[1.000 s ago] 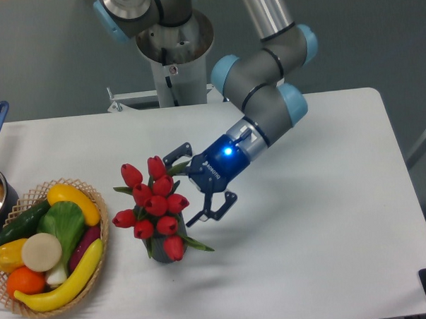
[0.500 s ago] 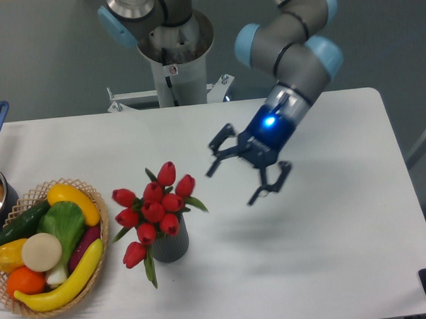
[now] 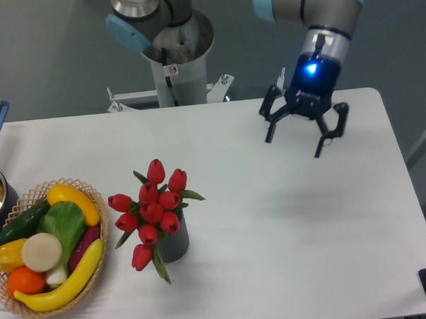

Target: Insert the flowers into the vase

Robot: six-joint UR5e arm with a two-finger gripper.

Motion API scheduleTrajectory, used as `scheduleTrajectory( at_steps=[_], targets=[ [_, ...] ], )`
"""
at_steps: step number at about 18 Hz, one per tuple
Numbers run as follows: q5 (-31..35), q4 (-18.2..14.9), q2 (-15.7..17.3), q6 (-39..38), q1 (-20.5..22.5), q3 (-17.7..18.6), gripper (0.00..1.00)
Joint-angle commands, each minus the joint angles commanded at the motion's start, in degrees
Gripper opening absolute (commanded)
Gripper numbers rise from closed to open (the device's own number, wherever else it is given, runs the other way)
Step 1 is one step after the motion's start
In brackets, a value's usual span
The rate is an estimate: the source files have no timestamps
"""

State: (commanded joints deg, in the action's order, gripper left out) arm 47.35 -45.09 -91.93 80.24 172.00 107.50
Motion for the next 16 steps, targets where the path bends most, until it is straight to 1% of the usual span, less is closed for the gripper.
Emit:
scheduleTrajectory(
  at_steps=[3, 5, 6, 9, 12, 14, 15, 16],
  targets=[
    [3.17, -0.79, 0.08, 0.35, 0.09, -2.81, 1.0],
    [7.21, -3.68, 0.44, 1.75, 0.09, -5.18, 1.0],
    [10.1, -5.95, 0.61, 3.76, 0.18, -6.33, 1.0],
    [16.44, -13.86, 1.84, 15.17, 0.27, -8.18, 1.0],
    [23.2, -19.41, 3.33, 24.32, 1.93, -9.24, 1.0],
    [25.33, -21.7, 4.13, 30.56, 3.34, -9.33, 1.0],
    [25.86, -22.23, 4.39, 32.68, 4.3, -9.15, 1.0],
    [25.95, -22.5, 4.57, 33.22, 4.57, -8.98, 1.0]
  ],
)
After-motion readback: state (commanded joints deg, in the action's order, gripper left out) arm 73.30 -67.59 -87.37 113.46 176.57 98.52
